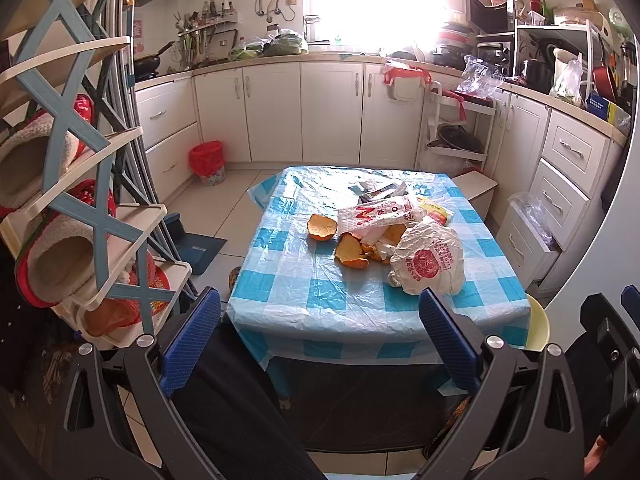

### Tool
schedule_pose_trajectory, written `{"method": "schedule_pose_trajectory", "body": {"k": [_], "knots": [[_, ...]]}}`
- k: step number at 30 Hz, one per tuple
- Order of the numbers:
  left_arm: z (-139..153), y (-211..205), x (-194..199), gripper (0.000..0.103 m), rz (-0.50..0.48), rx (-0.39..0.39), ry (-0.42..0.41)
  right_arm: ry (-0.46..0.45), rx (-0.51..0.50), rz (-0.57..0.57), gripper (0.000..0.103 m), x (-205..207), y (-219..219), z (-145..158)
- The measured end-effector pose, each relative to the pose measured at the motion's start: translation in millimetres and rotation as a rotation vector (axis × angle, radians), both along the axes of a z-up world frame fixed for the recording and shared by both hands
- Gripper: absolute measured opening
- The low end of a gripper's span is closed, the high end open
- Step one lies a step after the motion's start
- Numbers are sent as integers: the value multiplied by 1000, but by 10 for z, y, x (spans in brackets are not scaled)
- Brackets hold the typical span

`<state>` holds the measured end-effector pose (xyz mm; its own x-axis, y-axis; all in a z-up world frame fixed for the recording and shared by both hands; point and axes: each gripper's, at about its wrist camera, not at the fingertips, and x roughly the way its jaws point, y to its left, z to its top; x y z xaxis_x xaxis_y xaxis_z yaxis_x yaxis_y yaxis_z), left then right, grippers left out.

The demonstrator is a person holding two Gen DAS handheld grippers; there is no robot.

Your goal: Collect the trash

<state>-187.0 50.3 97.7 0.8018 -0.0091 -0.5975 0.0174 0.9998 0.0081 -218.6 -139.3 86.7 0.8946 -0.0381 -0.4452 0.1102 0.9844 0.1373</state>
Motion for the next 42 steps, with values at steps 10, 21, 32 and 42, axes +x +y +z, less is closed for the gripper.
{"method": "schedule_pose_trajectory", "body": {"k": [10,21,32,42], "knots": [[-28,27,20,95,1,-2,5,11,5,24,97,30,-7,-29],[-234,322,510,95,2,-57,48,57,-15,45,97,493,-122,-197],[-519,286,1264,95,-17,-96,104,123,3,33,97,1005,-409,-487],[-915,-369,1908,95,-216,128,62,199,22,1,97,1286,-673,-842]]}}
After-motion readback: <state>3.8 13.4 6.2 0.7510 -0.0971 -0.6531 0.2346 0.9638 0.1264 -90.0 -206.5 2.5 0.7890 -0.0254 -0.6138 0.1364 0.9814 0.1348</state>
